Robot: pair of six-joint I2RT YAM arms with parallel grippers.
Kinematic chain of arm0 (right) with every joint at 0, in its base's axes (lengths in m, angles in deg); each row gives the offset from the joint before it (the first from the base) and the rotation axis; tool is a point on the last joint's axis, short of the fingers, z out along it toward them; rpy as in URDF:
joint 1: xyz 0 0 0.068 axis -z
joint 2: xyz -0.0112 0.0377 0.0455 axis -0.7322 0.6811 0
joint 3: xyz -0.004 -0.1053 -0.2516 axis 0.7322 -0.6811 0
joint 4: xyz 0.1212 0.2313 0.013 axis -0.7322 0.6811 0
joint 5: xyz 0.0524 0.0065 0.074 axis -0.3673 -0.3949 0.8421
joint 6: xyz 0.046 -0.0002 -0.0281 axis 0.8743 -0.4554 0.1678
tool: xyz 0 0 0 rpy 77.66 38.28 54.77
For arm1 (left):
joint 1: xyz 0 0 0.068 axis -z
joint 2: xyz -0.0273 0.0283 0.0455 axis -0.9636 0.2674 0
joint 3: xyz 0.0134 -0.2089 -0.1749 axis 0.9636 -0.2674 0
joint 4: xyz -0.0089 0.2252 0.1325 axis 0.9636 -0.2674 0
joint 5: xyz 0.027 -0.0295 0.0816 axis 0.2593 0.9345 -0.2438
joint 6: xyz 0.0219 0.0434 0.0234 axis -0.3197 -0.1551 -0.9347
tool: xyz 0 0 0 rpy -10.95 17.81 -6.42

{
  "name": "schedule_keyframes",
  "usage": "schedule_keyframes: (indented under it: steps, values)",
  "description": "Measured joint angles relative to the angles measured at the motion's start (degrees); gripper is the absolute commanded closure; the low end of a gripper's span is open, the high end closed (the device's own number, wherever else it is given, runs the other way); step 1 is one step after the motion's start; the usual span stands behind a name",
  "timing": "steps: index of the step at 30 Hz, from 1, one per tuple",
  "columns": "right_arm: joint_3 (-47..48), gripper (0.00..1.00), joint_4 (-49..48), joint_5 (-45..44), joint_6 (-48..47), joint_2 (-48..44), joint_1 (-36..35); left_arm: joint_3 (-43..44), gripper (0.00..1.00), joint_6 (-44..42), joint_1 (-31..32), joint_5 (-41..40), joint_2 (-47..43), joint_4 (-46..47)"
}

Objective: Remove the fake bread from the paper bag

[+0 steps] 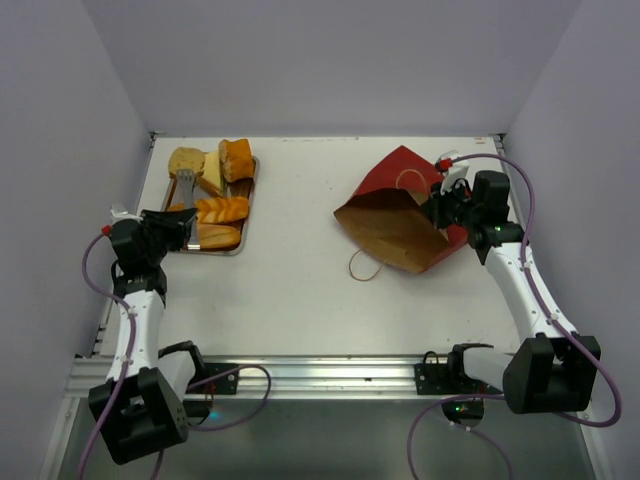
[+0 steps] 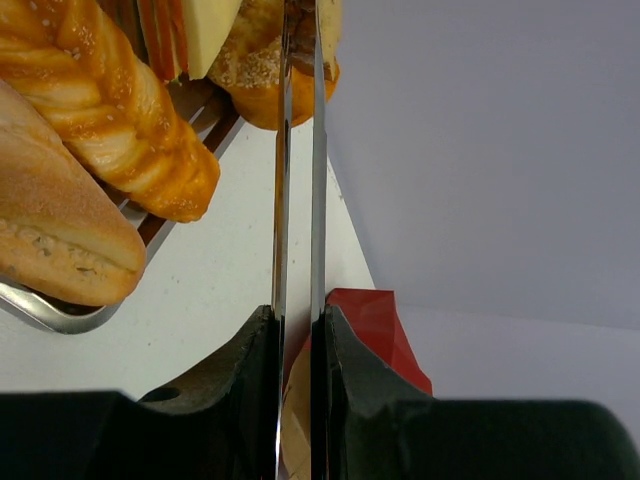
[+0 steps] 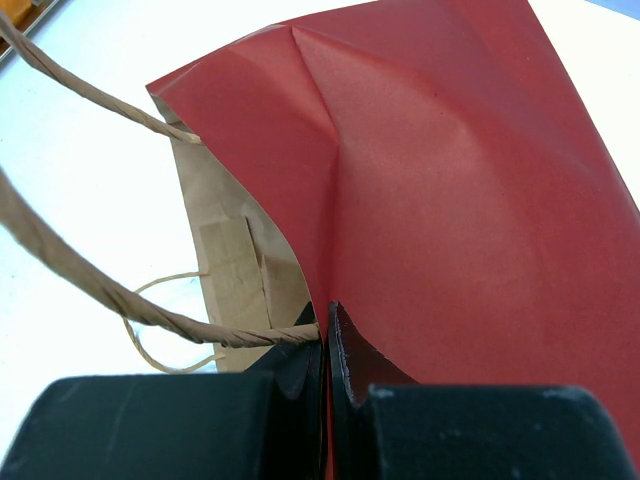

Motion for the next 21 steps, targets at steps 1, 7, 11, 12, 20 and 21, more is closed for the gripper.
schedule_keyframes:
  steps: [1, 7, 11, 12, 20, 21]
  values:
    - [0.00, 1.00, 0.00, 0.00, 0.00, 0.00, 0.00, -0.87, 1.00, 0.50, -0.35, 0.92, 1.31, 2.10]
    - [0.00, 1.00, 0.00, 0.00, 0.00, 0.09, 0.00, -1.75, 1.00, 0.98, -1.70, 5.49, 10.62, 11.06]
    - [0.00, 1.00, 0.00, 0.00, -0.02, 0.09, 0.00, -1.11, 1.00, 0.13, -1.79, 7.32, 14.93, 14.75]
    - [0.00, 1.00, 0.00, 0.00, -0.02, 0.09, 0.00, -0.74, 1.00, -0.26, -1.79, 7.65, 16.17, 15.47]
    - [0.00, 1.00, 0.00, 0.00, -0.02, 0.11, 0.00, 2.01, 1.00, -2.21, -1.79, 9.51, 24.74, 19.91]
    - [0.00, 1.00, 0.00, 0.00, -0.04, 0.11, 0.00, 2.14, 1.00, -2.34, -1.79, 9.86, 25.68, 20.37]
